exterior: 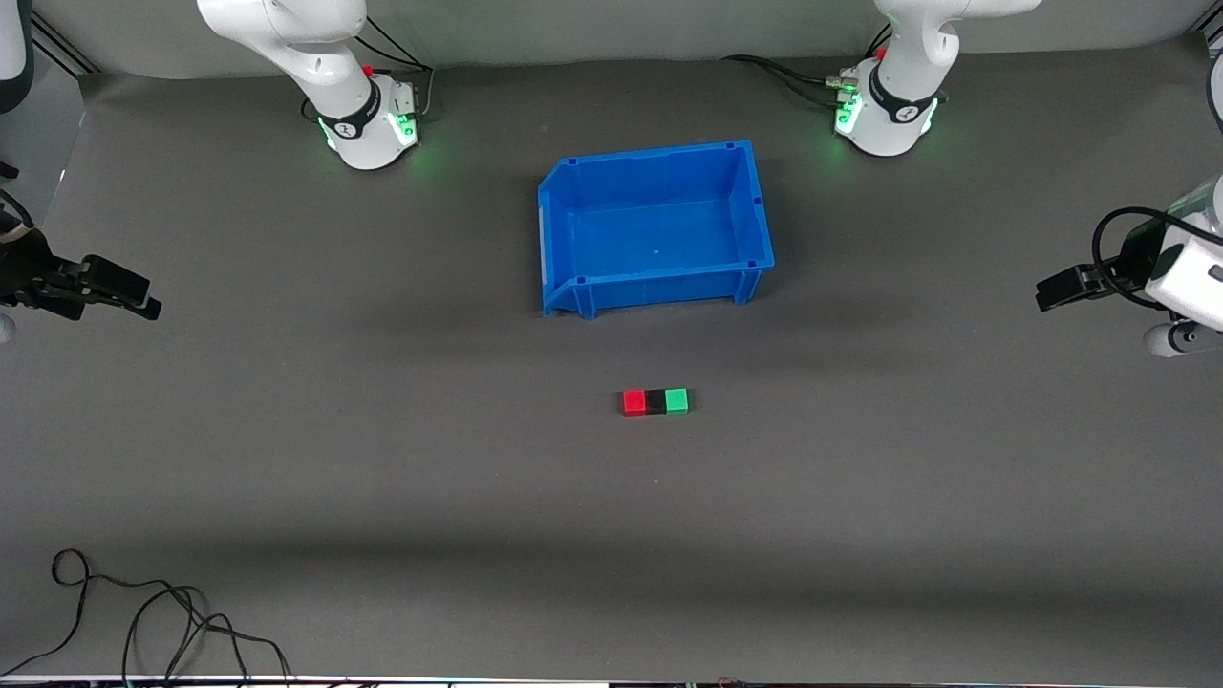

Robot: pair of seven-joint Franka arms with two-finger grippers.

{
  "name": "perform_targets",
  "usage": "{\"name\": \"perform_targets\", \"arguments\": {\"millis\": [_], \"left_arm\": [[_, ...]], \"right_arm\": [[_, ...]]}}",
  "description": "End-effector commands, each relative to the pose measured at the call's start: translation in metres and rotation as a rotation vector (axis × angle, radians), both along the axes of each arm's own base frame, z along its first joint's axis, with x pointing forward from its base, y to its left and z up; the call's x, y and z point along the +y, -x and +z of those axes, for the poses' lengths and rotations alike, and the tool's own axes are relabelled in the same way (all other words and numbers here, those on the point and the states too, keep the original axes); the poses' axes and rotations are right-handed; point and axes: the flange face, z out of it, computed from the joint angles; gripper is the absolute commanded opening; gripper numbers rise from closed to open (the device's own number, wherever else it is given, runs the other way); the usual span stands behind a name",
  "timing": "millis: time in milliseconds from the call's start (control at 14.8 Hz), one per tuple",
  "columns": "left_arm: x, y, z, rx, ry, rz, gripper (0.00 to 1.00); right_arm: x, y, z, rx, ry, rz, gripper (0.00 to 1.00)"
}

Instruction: Attach green and red cubes to black cube

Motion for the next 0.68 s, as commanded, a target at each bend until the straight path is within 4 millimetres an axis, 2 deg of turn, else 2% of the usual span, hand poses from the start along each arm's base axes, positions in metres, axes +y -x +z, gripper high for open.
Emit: {"name": "perform_targets", "arguments": {"millis": [0,338,609], "left_arm": [[0.0,0.01,0.014,-0.012,0.038,-0.069,1.0],[0.002,0.007,0.024,-0.063,0.013,-0.073,1.0],[0.01,0.007,0.033,-0.116,0.012,-0.106,1.0]], "right_arm": [[0.0,0.009,0.003,0.004,0.013,0.02,1.0],[0.001,0.006,-0.003,0.014,0.008,0.02,1.0],[0.001,0.006,-0.002,0.013,0.006,0.019,1.0]]}}
